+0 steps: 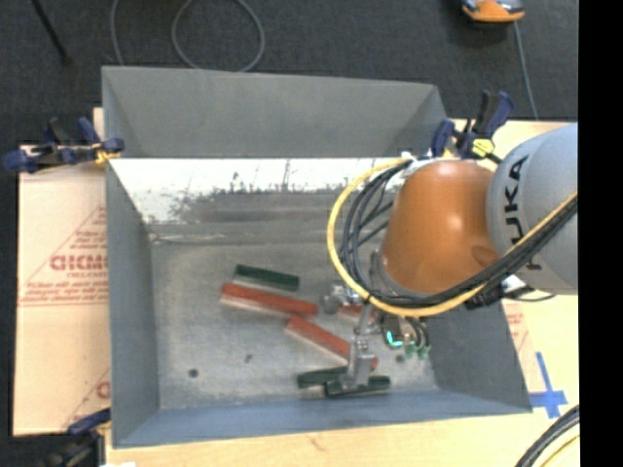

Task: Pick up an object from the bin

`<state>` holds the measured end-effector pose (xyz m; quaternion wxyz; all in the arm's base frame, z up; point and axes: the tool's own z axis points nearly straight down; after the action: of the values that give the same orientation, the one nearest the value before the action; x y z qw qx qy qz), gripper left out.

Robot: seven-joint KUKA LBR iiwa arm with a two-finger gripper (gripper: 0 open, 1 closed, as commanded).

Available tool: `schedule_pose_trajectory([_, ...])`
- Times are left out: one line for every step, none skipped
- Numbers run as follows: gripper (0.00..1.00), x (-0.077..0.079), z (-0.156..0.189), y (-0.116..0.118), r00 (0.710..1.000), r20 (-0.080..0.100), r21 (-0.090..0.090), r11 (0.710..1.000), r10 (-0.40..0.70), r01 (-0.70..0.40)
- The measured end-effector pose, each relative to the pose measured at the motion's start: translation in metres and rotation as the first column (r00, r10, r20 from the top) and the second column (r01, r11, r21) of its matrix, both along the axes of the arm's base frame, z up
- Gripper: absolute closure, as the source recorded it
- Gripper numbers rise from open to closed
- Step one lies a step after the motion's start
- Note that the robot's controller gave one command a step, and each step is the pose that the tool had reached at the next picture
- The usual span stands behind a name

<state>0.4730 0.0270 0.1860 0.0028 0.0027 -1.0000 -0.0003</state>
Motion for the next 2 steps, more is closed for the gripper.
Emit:
schedule_pose_trajectory([0.0,0.049,-0.106,-0.074,0.991,0.006,-0.001,0.991,-0.13,0.13])
schedule_pose_trajectory([0.0,0.146,-0.109,-0.13,0.977,0.016,-0.001,0.977,-0.214,0.214])
